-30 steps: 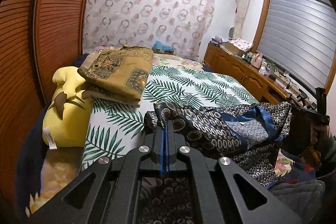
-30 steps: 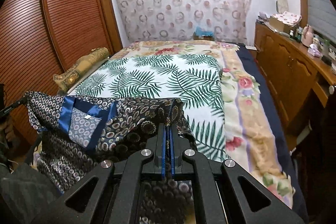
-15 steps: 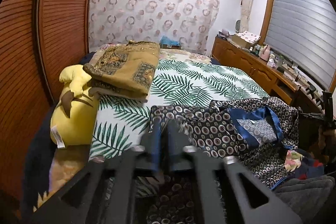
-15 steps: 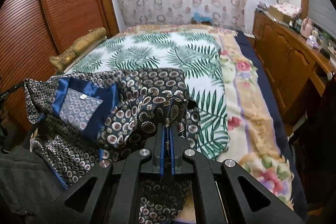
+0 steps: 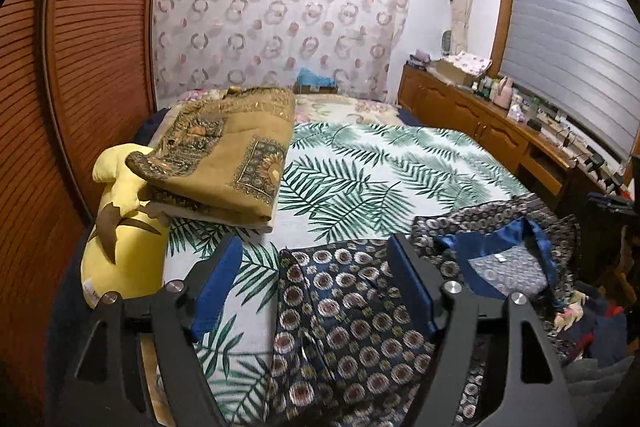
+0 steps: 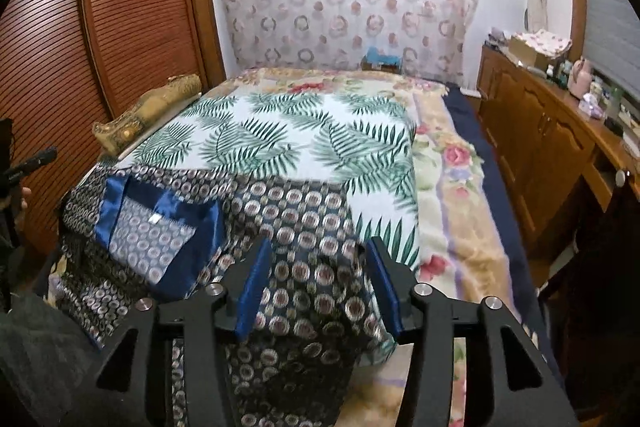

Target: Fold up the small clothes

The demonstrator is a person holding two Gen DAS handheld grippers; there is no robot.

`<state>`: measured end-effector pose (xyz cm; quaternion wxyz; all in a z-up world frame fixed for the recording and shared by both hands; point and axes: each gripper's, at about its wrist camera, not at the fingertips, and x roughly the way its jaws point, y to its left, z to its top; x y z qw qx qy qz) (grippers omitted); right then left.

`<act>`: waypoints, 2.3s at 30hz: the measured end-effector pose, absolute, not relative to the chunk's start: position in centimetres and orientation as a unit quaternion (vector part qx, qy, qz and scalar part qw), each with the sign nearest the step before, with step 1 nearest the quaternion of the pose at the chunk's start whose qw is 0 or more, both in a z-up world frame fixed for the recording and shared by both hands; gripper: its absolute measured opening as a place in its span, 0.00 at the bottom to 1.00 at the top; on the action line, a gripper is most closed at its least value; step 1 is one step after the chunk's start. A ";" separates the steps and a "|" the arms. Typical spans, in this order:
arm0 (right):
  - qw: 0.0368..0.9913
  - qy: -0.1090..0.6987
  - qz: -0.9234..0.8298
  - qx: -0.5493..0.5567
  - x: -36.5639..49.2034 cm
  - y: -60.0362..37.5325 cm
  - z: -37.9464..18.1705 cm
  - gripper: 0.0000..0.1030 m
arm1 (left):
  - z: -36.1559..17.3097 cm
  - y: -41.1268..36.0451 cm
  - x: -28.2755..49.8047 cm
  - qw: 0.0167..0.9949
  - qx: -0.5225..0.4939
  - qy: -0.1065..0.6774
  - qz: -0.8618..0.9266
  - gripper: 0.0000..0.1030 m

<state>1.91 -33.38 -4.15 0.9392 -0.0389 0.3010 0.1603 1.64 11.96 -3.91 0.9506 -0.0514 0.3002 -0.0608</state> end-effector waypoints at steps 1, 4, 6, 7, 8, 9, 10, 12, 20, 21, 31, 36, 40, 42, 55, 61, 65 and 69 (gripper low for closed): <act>0.939 0.301 0.161 -0.040 2.5 -33.2 -4.1 0.51 | -4.3 11.9 2.4 0.949 -0.049 0.306 -0.061 0.73; 0.936 0.307 0.168 -0.040 4.8 -32.7 -4.7 0.53 | -5.2 11.9 4.2 0.945 -0.042 0.321 -0.055 0.73; 0.932 0.317 0.169 -0.045 6.7 -32.2 -5.4 0.55 | -5.8 12.2 5.5 0.941 -0.038 0.332 -0.049 0.73; 0.930 0.323 0.169 -0.049 7.8 -31.8 -5.9 0.55 | -6.1 12.3 6.1 0.940 -0.038 0.336 -0.046 0.73; 0.928 0.329 0.168 -0.051 8.9 -31.6 -6.3 0.55 | -6.4 12.4 6.6 0.938 -0.039 0.343 -0.041 0.73; 0.926 0.335 0.168 -0.049 9.9 -31.4 -6.7 0.55 | -6.7 12.6 7.0 0.936 -0.039 0.347 -0.040 0.73; 0.923 0.343 0.171 -0.044 10.8 -31.4 -6.9 0.55 | -6.9 12.6 7.4 0.934 -0.040 0.352 -0.040 0.73; 0.918 0.354 0.175 -0.042 12.3 -30.9 -7.4 0.55 | -7.4 12.7 7.8 0.931 -0.041 0.361 -0.043 0.73; 0.896 0.402 0.177 -0.061 15.3 -29.8 -9.7 0.55 | -10.3 12.5 8.7 0.910 -0.042 0.409 -0.062 0.70; 0.894 0.407 0.176 -0.061 15.7 -29.9 -9.9 0.55 | -10.6 12.5 8.7 0.908 -0.042 0.413 -0.063 0.69; 0.895 0.407 0.169 -0.074 16.0 -29.6 -10.9 0.56 | -11.8 11.5 8.3 0.898 -0.036 0.429 -0.094 0.60; 0.896 0.398 0.177 -0.086 15.8 -28.7 -11.4 0.51 | -11.6 11.1 8.2 0.899 -0.032 0.426 -0.096 0.21; 0.892 0.394 0.204 -0.088 14.7 -28.2 -11.5 0.12 | -11.0 11.4 7.4 0.904 -0.053 0.412 -0.104 0.07; 0.891 0.392 0.214 -0.086 13.8 -28.2 -11.6 0.08 | -10.0 11.2 6.3 0.912 -0.061 0.390 -0.111 0.06; 0.956 0.239 0.171 -0.017 2.1 -33.8 -2.0 0.06 | 1.4 10.5 -1.3 0.962 -0.076 0.223 -0.141 0.05; 0.971 0.164 0.170 -0.036 -3.0 -34.9 5.0 0.05 | 7.6 10.4 -3.8 0.978 -0.065 0.139 -0.142 0.05; 0.978 0.107 0.172 -0.056 -5.0 -34.6 9.6 0.05 | 11.8 11.0 -3.4 0.986 -0.057 0.089 -0.131 0.05; 0.978 0.076 0.176 -0.081 -3.6 -33.8 13.7 0.05 | 14.7 12.1 0.9 0.989 -0.044 0.084 -0.112 0.05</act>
